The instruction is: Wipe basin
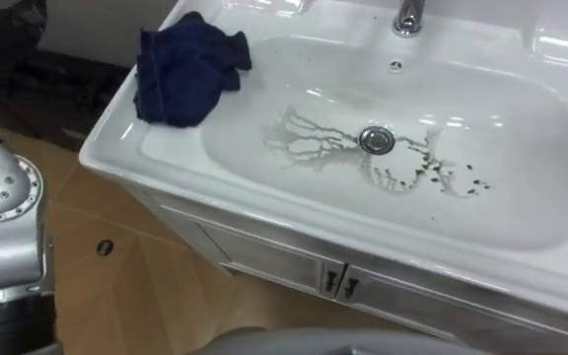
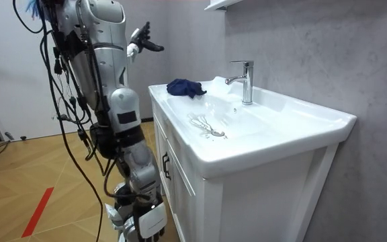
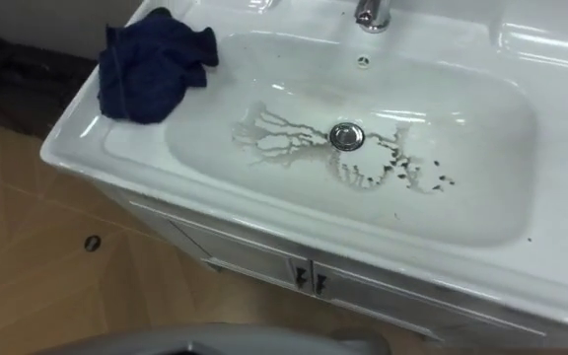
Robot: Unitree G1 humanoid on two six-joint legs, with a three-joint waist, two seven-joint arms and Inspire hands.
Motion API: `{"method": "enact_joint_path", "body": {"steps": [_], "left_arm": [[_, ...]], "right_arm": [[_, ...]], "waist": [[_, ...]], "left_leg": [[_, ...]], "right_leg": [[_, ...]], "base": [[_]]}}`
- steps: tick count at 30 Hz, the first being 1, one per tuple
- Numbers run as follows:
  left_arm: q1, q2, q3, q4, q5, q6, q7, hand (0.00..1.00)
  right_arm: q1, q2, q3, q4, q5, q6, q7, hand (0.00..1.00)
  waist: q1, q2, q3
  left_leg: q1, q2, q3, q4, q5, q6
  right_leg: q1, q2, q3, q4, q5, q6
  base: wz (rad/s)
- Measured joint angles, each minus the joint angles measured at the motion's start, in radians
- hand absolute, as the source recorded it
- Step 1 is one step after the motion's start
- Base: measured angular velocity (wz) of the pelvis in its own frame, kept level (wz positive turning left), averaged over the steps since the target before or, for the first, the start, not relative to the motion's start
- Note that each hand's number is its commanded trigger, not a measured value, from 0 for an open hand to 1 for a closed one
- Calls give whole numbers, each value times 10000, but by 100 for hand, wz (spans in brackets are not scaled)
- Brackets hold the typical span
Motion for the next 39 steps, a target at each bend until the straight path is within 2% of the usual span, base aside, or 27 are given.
{"method": "enact_joint_path", "body": {"steps": [6, 7, 13, 18, 21, 22, 24, 26, 28, 30, 33, 36, 39], "left_arm": [[-619, 1, -256, 1778, 360, 90, -384, 0], [-685, 0, -283, 2038, 497, 249, -472, 0], [-893, -1, -684, 3508, 466, 580, -714, 0], [-937, -2, -765, 4109, 443, 902, -907, 0], [-1212, -1, -939, 4570, 457, 1033, -1042, 0], [-1326, -2, -992, 4975, 457, 1055, -1076, 0], [-1526, -2, -1045, 5885, 460, 1188, -1260, 0], [-1542, -3, -1175, 6556, 455, 1519, -1601, 0], [-1598, 0, -1185, 6632, 496, 1504, -1679, 0], [-1610, 0, -1182, 6755, 510, 1514, -1703, 0], [-1613, 0, -1175, 6871, 528, 1611, -1859, 0], [-1668, 0, -1146, 6884, 659, 1717, -1941, 0], [-1669, -2, -1176, 6868, 1236, 1720, -2084, 0]], "right_arm": [[77, 6, -389, -153, 81, 39, -44, 0], [64, 5, -411, -183, 75, 127, -83, 0], [61, 9, -467, 92, 656, 585, -377, 0], [43, 69, -450, 138, 799, 704, -556, 0], [35, 73, -462, 124, 848, 920, -589, 0], [34, 73, -464, 109, 838, 1001, -630, 0], [29, 74, -466, 97, 778, 1068, -676, 0], [30, 97, -468, 90, 767, 1144, -687, 0], [22, 87, -470, 93, 766, 1273, -684, 0], [-6, 45, -469, 84, 761, 1383, -709, 0], [-44, 42, -468, 34, 760, 1523, -696, 0], [-132, 45, -468, 18, 760, 1522, -675, 0], [-145, 40, -469, -57, 755, 1511, -713, 0]], "waist": [[-412, 130, -25], [-474, 153, -38], [-581, 264, -78], [-771, 246, -71], [-774, 214, -65], [-744, 168, -37], [-785, 170, -38], [-862, 193, -69], [-869, 192, -108], [-843, 178, -98], [-827, 238, -132], [-825, 247, -139], [-868, 253, -140]], "left_leg": [[124, 122, 348, -18, -54, -5], [134, 134, 399, -13, -63, -3], [171, 182, 633, 65, -131, 29], [138, 219, 700, 103, -162, 46], [119, 244, 739, 104, -161, 51], [152, 252, 796, 88, -161, 52], [168, 267, 854, 91, -163, 53], [150, 279, 869, 104, -167, 49], [125, 291, 889, 107, -167, 46], [139, 292, 915, 104, -169, 48], [160, 294, 954, 104, -169, 53], [136, 292, 995, 108, -169, 54], [76, 290, 979, 137, -172, 59]], "right_leg": [[3, 73, 363, 7, 51, -20], [-3, 77, 399, 14, 55, -22], [3, 97, 565, 47, 78, -6], [-49, 127, 702, 50, 141, 17], [-86, 169, 881, 46, 203, 25], [-75, 174, 924, 44, 204, 25], [-77, 185, 926, 42, 208, 21], [-103, 192, 931, 44, 215, 12], [-154, 203, 964, 54, 232, 6], [-167, 213, 1038, 73, 237, 8], [-237, 216, 1103, 203, 238, 11], [-279, 220, 1188, 206, 248, 22], [-299, 221, 1168, 186, 276, 33]], "base": [[-19], [-14], [-8], [-8], [-7], [-11], [-9], [-3], [-4], [-9], [-7], [-6], [1]]}}
